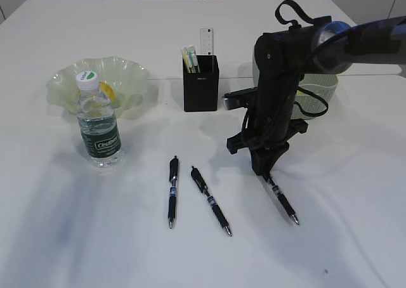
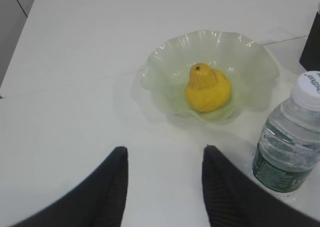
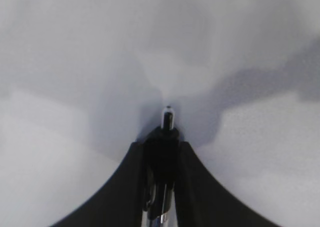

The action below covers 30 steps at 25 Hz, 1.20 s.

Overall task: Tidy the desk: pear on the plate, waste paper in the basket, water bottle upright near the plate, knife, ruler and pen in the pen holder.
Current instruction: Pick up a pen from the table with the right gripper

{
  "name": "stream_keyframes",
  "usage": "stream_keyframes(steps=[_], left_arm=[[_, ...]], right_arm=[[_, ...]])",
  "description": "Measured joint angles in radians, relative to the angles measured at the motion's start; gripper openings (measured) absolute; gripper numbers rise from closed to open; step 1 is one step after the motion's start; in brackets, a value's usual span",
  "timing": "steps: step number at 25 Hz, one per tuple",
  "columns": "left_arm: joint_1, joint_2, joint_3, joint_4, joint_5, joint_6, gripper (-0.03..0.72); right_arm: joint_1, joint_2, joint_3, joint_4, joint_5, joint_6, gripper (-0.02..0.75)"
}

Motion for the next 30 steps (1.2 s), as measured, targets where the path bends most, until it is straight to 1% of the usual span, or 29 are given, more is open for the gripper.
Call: stream_keyframes(steps=[14, 25, 30], left_arm=[[0.000, 0.000, 0.000, 0.000, 0.000, 0.000, 0.341], [0.000, 0.000, 0.000, 0.000, 0.000, 0.000, 0.341], [0.000, 0.000, 0.000, 0.000, 0.000, 0.000, 0.341]], right_arm=[[0.000, 0.000, -0.007, 0.002, 0.011, 0.014, 0.103], [0.000, 0.000, -0.145, 0.027, 0.042, 0.014, 0.102], [0.000, 0.000, -0.238, 0.030, 0.044, 0.014, 0.102]])
